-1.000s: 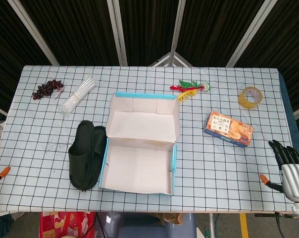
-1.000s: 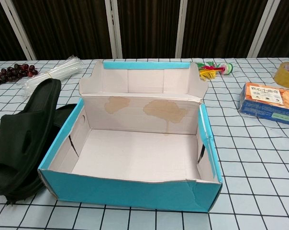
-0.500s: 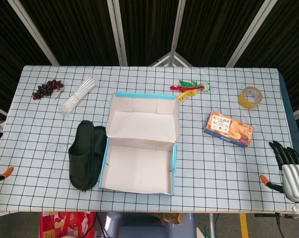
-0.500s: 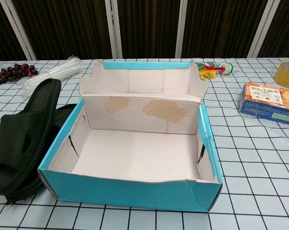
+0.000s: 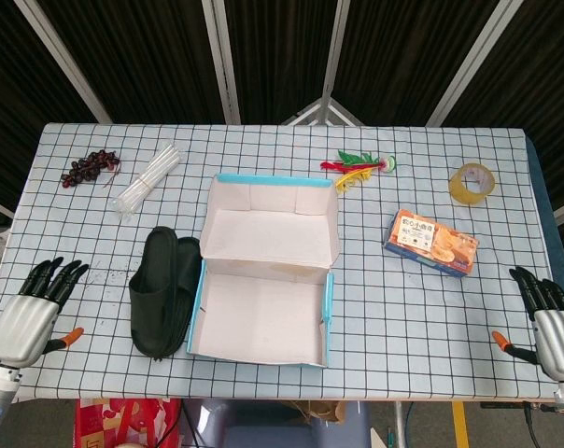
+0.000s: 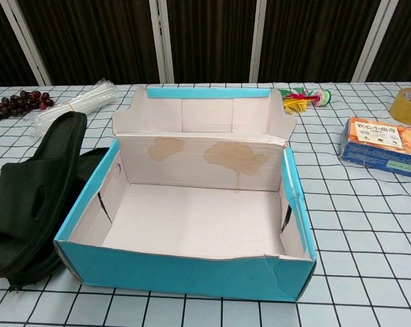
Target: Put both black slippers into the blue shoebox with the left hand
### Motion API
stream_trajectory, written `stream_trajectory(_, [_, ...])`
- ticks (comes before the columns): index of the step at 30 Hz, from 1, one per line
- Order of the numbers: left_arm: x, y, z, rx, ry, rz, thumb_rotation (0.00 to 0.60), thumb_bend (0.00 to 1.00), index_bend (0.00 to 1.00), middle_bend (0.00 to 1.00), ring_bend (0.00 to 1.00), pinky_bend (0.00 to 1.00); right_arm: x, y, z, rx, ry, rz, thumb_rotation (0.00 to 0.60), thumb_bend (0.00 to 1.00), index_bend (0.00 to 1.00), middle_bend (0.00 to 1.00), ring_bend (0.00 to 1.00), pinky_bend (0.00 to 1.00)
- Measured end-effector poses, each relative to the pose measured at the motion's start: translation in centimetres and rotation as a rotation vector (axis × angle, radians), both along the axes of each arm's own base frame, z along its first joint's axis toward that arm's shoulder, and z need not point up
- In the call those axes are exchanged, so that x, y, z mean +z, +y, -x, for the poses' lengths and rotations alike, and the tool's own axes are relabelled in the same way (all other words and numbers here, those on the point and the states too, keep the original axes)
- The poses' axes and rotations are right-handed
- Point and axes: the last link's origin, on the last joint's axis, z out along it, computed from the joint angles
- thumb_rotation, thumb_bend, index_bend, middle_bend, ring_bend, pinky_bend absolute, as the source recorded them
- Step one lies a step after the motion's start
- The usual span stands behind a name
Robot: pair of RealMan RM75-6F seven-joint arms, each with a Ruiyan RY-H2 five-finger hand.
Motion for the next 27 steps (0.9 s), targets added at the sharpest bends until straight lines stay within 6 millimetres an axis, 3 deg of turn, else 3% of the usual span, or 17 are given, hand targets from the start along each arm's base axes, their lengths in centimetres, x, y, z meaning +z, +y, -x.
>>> stream_trajectory(12, [-3.4, 0.1, -1.5, -0.037, 0.1, 0.084, 0.6, 0.11, 0.0, 0.09, 0.0, 0.07, 0.2, 0.0, 0.2, -0.013, -0.016, -0.007, 0.6, 0.22, 0.07, 0.1, 0.15, 0.11])
stream_trajectory(24, [-6.5, -1.2, 0.3, -0.118, 0.132, 0.008, 0.6, 0.11, 0.0, 0.14, 0.0, 0.07, 0.3, -0.1, 0.5, -0.02, -0.025, -0.017, 0.6, 0.22, 0.07, 0.1, 0.15, 0.11])
stream_trajectory(27, [-6.8, -1.7, 0.4, -0.165, 0.115, -0.045, 0.556, 0.11, 0.0, 0.14, 0.0, 0.07, 0.3, 0.0, 0.5, -0.021, -0.028, -0.018, 0.6, 0.22, 0.07, 0.1, 0.15, 0.11])
